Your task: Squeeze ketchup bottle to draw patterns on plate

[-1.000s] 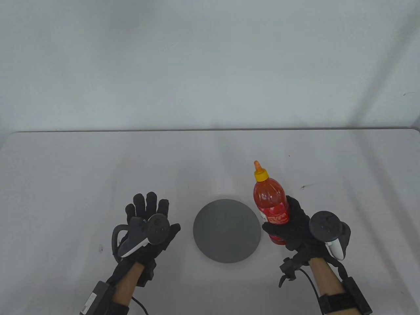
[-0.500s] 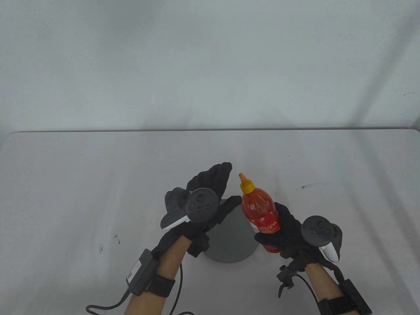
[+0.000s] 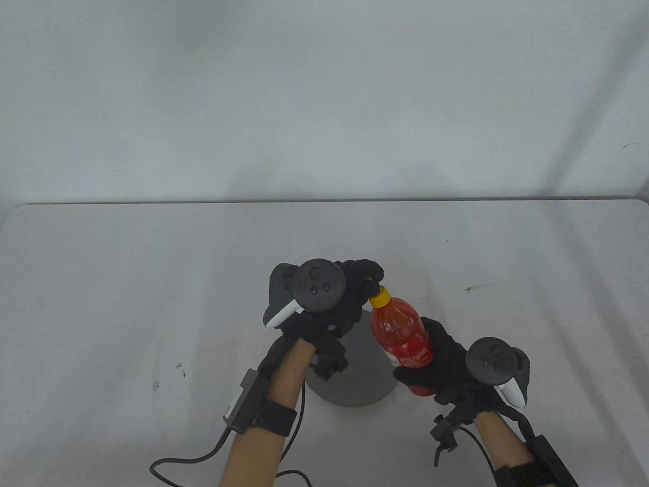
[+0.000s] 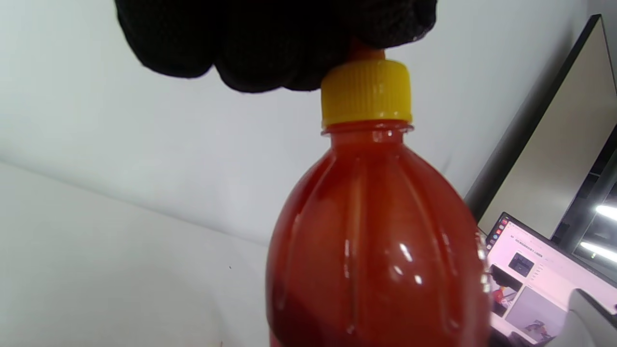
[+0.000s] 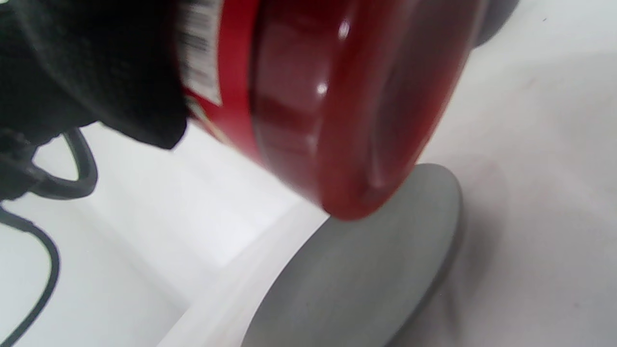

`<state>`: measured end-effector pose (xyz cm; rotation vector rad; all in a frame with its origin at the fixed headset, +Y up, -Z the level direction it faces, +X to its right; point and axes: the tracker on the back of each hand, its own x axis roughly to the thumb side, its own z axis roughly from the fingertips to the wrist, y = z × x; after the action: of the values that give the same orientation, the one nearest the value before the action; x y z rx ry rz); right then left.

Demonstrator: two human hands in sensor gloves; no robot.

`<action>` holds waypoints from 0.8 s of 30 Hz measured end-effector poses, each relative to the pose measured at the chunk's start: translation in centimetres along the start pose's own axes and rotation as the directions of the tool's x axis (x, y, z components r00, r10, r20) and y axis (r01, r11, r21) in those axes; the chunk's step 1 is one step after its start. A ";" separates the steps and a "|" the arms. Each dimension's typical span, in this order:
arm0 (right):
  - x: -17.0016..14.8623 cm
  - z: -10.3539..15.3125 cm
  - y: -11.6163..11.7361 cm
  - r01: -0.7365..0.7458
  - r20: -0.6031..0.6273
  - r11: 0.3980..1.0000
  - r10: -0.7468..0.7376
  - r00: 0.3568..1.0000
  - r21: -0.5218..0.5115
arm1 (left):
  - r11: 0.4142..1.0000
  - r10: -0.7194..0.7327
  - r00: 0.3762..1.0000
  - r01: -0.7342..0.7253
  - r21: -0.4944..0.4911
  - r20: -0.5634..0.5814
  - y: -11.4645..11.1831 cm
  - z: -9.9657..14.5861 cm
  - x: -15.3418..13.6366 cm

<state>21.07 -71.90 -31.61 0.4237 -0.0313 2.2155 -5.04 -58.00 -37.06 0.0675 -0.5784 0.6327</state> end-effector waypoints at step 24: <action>0.0 0.1 -0.1 -0.054 -0.022 0.998 0.054 0.998 -0.010 | 0.992 0.125 0.991 -0.125 0.001 -0.055 -0.2 0.6 -1.2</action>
<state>21.14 -71.85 -31.47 0.3968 -0.0431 2.2718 -5.96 -58.92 -37.17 0.0110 -0.5336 0.7536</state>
